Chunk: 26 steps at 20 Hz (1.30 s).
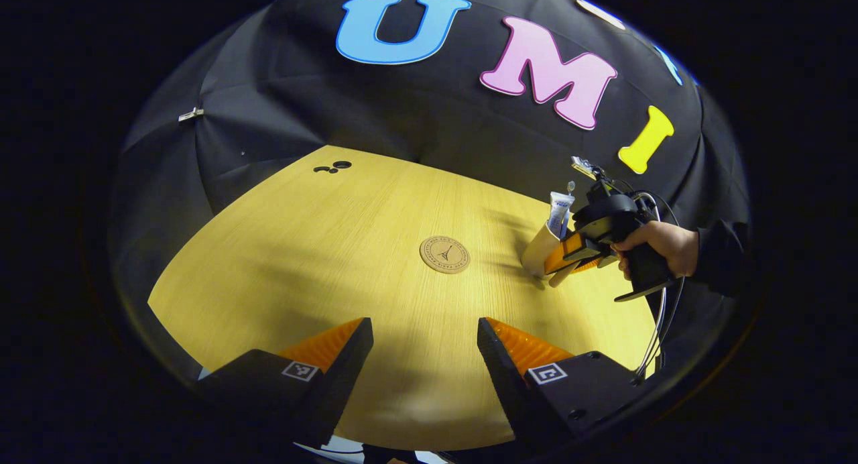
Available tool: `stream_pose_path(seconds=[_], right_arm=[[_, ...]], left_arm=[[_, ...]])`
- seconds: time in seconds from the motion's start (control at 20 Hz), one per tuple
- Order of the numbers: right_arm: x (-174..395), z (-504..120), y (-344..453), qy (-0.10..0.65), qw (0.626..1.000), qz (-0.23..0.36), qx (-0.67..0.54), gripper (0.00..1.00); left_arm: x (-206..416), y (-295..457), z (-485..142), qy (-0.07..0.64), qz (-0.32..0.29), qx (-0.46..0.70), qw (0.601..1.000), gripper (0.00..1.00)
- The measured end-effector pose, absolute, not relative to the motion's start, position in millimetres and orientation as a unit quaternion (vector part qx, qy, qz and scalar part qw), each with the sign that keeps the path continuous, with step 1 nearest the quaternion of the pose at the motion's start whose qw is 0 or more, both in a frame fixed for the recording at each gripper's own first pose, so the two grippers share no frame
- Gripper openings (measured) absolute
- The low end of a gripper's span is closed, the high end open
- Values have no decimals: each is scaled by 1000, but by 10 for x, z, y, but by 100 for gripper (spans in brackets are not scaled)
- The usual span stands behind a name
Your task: Put the toothbrush and toothpaste on the desktop into the cup, then pick up the cup and place it on the coaster on the desktop.
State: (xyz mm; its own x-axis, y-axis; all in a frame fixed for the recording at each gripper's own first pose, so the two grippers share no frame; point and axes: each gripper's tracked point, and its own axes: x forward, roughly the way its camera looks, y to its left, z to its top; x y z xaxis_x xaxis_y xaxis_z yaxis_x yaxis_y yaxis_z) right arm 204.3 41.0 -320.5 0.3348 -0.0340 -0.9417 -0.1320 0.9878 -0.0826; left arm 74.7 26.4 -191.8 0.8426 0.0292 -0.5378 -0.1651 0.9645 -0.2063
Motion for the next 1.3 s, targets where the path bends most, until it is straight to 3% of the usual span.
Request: stream_pose_path(seconds=[0.05, 0.1, 0.15, 0.2, 0.6, 1.05, 1.3], right_arm=[[2036, -3193, 418, 577, 813, 31, -74, 24], [2039, -3191, 418, 577, 813, 30, -75, 30], [2041, -3213, 422, 577, 812, 32, -76, 22], [2031, -3197, 430, 579, 811, 34, -79, 27], [2035, -3002, 510, 552, 822, 61, -125, 26], [2121, -2747, 1375, 524, 831, 124, -144, 26], [1981, -2760, 1843, 525, 818, 164, -170, 26]], left_arm=[[753, 263, -1935, 277, 50, -122, 952, 97], [760, 256, -1940, 279, 49, -121, 951, 97], [767, 250, -1963, 281, 47, -120, 951, 97], [767, 237, -1973, 283, 46, -120, 951, 97], [756, 213, -2031, 291, 31, -108, 950, 97], [758, 283, -2016, 284, 28, -109, 952, 97], [760, 384, -1994, 278, 34, -113, 953, 97]])
